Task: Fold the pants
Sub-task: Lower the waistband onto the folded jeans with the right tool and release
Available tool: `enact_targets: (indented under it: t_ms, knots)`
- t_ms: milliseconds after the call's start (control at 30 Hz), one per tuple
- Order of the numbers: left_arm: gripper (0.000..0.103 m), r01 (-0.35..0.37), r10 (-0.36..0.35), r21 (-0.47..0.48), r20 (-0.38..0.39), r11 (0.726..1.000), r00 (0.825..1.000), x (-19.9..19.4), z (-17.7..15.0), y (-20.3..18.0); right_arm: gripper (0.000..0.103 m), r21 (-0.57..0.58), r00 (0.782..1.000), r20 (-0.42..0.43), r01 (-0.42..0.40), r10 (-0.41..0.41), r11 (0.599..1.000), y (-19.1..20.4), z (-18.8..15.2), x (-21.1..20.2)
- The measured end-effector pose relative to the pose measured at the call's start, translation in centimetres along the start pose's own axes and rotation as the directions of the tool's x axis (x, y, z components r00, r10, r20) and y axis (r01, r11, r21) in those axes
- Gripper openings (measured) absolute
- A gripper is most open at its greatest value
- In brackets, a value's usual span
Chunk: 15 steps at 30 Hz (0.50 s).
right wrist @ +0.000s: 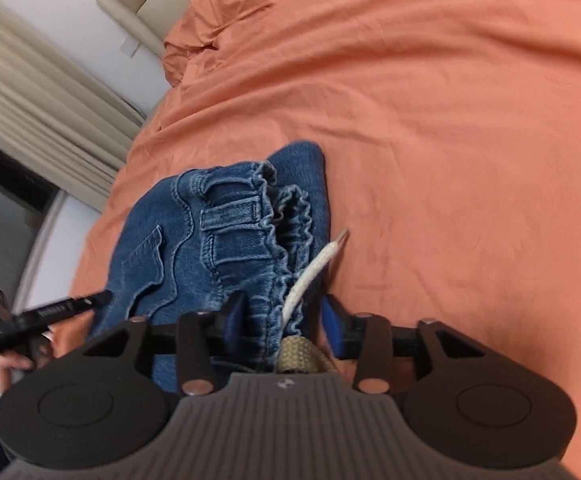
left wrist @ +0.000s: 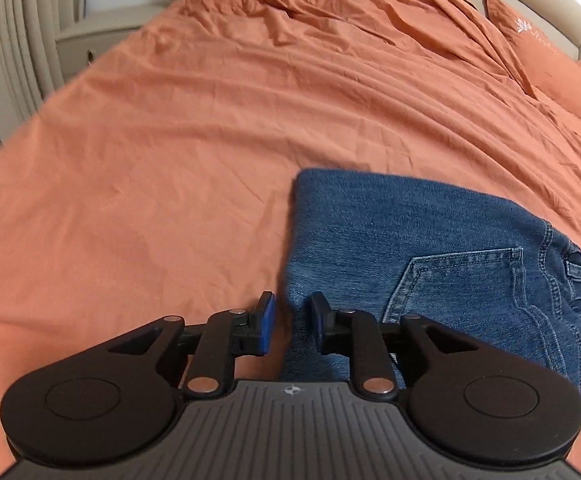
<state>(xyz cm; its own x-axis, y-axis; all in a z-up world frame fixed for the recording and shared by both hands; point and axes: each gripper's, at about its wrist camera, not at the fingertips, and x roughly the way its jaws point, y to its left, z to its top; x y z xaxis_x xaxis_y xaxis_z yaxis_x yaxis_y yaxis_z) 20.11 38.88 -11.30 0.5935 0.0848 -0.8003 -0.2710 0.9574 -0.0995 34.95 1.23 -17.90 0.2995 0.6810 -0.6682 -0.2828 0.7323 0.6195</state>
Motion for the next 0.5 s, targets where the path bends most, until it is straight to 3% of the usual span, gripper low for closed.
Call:
enact_targets:
  t_ms: [100, 167, 300, 400, 500]
  knots:
    - [0.025, -0.062, 0.061, 0.034, 0.044, 0.997, 0.997, -1.4, 0.7, -0.2, 0.041, -0.106, 0.994, 0.069, 0.086, -0.079, 0.991, 1.6, 0.8, -2.2]
    - [0.025, -0.04, 0.039, 0.02, 0.064, 0.999, 0.997, -1.9, 1.2, -0.2, 0.024, -0.157, 0.99, 0.115, 0.104, -0.086, 0.982, 3.0, 1.9, -3.2]
    - [0.025, -0.001, 0.002, -0.014, 0.09, 1.0, 0.996, -2.1, 1.7, -1.0, 0.023, -0.266, 0.984, 0.17, 0.095, -0.05, 0.959, 6.6, 4.1, -2.2]
    - [0.025, 0.007, -0.007, -0.001, 0.092, 1.0, 0.996, -2.0, 1.3, -1.6, 0.015, -0.312, 0.985, 0.144, 0.138, -0.097, 0.94, 7.4, 4.9, 1.0]
    - [0.025, 0.027, -0.028, 0.009, 0.085, 1.0, 0.996, -2.0, 0.8, -1.6, 0.011, -0.316, 0.976, 0.097, 0.217, -0.196, 0.924, 6.0, 4.7, 4.2]
